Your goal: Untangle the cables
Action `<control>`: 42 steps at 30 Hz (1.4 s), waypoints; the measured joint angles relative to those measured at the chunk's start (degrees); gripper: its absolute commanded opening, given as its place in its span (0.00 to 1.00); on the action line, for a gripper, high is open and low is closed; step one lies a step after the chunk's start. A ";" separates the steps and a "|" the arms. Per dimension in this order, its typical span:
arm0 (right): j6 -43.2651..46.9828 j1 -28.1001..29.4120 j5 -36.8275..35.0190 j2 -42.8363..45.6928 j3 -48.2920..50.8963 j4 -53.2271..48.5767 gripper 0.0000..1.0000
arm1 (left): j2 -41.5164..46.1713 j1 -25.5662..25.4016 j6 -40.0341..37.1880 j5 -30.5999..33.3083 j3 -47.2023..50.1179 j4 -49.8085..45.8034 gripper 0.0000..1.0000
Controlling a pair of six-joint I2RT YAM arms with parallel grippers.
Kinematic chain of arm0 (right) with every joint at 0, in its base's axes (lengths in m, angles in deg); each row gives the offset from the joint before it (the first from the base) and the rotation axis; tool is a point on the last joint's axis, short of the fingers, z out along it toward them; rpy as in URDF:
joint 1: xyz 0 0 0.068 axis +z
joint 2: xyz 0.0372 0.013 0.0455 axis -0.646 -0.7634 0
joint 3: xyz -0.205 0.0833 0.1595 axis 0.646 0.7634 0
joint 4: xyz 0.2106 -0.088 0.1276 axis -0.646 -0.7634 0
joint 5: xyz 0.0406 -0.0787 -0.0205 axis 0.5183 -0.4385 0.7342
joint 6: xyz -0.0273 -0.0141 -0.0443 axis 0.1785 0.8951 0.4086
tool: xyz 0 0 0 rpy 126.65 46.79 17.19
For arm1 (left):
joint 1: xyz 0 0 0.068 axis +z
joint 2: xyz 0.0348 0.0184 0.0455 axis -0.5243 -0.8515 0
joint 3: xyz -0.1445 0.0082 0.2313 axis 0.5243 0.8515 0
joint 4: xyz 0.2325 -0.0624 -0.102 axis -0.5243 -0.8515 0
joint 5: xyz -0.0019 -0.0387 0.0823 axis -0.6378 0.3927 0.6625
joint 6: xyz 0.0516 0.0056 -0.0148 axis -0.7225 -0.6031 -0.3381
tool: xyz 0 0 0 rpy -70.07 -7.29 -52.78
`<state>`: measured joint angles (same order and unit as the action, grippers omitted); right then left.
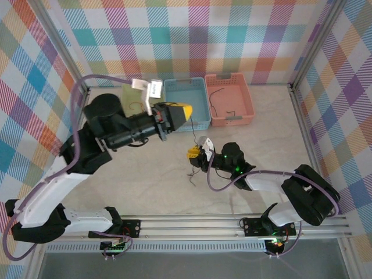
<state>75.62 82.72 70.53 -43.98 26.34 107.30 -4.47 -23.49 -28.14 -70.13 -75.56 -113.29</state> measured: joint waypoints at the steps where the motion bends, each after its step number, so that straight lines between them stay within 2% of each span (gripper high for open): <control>1: 0.02 0.00 -0.28 -0.13 -0.39 -0.24 0.24 | 1.18 0.00 -0.66 0.96 -0.07 -0.33 0.00; 16: 0.07 0.00 -9.20 -1.88 -3.72 -9.35 0.23 | 12.20 0.00 -6.75 12.22 0.04 -2.71 0.00; 24: 0.04 -0.07 -12.61 -2.80 -5.01 -12.98 0.21 | 19.21 0.00 -7.78 17.46 3.93 -3.39 0.00; 32: 0.04 -0.13 -14.16 -2.80 -5.01 -13.94 0.20 | 28.70 0.00 -7.74 26.05 20.37 -3.52 0.00; 42: 0.02 -0.13 -15.21 -2.80 -5.01 -14.43 0.17 | 28.37 0.00 -2.89 34.75 41.72 -13.49 0.00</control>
<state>75.64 82.58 55.32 -46.78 21.34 92.88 23.90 -23.49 -31.02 -35.38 -33.84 -126.78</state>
